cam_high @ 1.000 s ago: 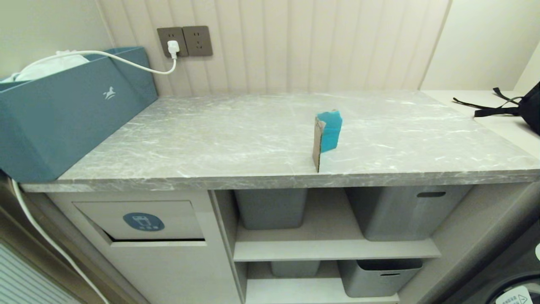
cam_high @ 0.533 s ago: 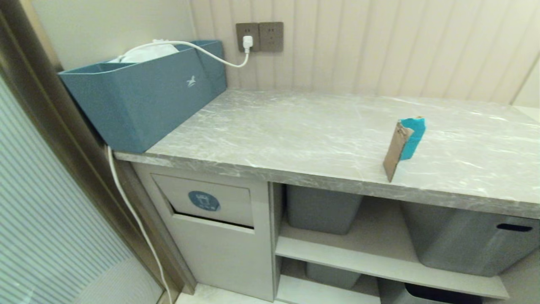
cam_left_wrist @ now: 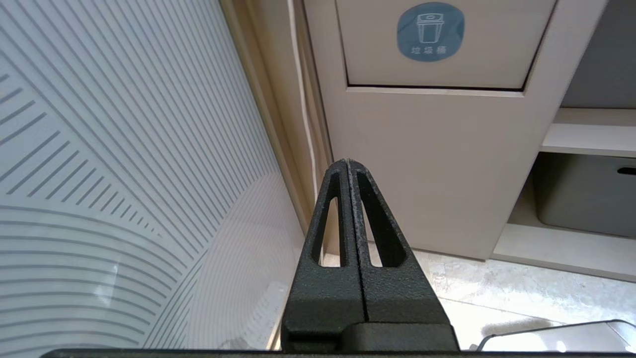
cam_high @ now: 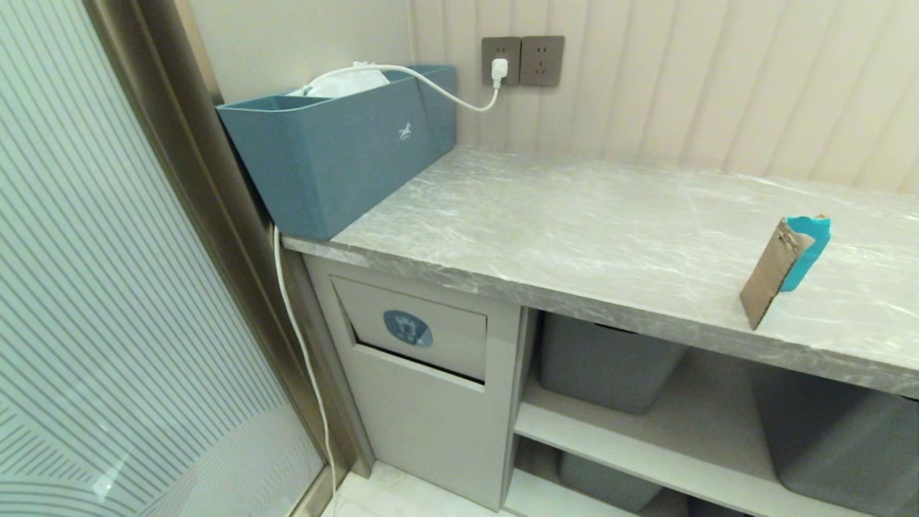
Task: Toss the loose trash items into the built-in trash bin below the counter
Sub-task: Pick up the garbage
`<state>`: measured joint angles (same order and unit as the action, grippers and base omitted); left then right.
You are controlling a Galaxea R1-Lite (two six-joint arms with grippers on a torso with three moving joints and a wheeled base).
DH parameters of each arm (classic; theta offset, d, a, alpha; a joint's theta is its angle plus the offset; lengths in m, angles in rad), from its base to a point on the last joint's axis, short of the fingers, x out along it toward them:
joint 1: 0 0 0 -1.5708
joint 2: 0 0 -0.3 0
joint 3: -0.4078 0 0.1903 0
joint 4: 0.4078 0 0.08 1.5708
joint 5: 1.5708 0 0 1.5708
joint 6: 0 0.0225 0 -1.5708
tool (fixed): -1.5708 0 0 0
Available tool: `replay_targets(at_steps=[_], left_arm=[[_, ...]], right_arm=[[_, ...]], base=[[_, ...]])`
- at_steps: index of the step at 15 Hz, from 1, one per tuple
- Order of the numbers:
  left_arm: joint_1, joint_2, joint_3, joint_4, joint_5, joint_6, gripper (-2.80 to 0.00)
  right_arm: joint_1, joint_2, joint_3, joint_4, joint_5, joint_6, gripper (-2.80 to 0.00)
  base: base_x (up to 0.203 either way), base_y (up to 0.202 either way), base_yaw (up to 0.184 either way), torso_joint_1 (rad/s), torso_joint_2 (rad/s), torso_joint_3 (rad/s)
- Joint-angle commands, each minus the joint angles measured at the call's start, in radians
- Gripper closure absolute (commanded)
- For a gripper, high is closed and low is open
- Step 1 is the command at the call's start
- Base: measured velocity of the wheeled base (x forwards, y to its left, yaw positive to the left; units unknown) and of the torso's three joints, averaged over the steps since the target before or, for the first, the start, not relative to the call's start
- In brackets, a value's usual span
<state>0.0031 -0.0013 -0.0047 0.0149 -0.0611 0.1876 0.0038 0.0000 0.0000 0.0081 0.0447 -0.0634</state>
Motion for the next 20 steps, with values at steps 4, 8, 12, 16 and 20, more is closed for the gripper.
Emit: replay_targets(at_steps=[4, 8, 12, 16, 20], left_arm=[[0.001, 0.001, 0.000, 0.000, 0.000, 0.001, 0.00], [0.000, 0.001, 0.000, 0.000, 0.000, 0.001, 0.00], [0.000, 0.001, 0.000, 0.000, 0.000, 0.001, 0.00], [0.001, 0.001, 0.000, 0.000, 0.000, 0.001, 0.00], [0.000, 0.001, 0.000, 0.000, 0.000, 0.001, 0.00]], right_arm=[[0.001, -0.002, 0.000, -0.002, -0.003, 0.005, 0.00], [0.001, -0.002, 0.000, -0.002, -0.002, 0.001, 0.00], [0.001, -0.002, 0.000, -0.002, -0.003, 0.002, 0.00], [0.001, -0.002, 0.000, -0.002, -0.003, 0.001, 0.00], [0.001, -0.002, 0.000, -0.002, -0.003, 0.001, 0.00]], base=[[0.000, 0.000, 0.000, 0.000, 0.00, 0.000], [0.000, 0.000, 0.000, 0.000, 0.00, 0.000], [-0.001, 0.004, -0.002, 0.021, -0.05, -0.030], [0.001, 0.007, -0.084, 0.190, -0.42, -0.236], [0.001, 0.007, -0.173, 0.235, -0.52, -0.284]])
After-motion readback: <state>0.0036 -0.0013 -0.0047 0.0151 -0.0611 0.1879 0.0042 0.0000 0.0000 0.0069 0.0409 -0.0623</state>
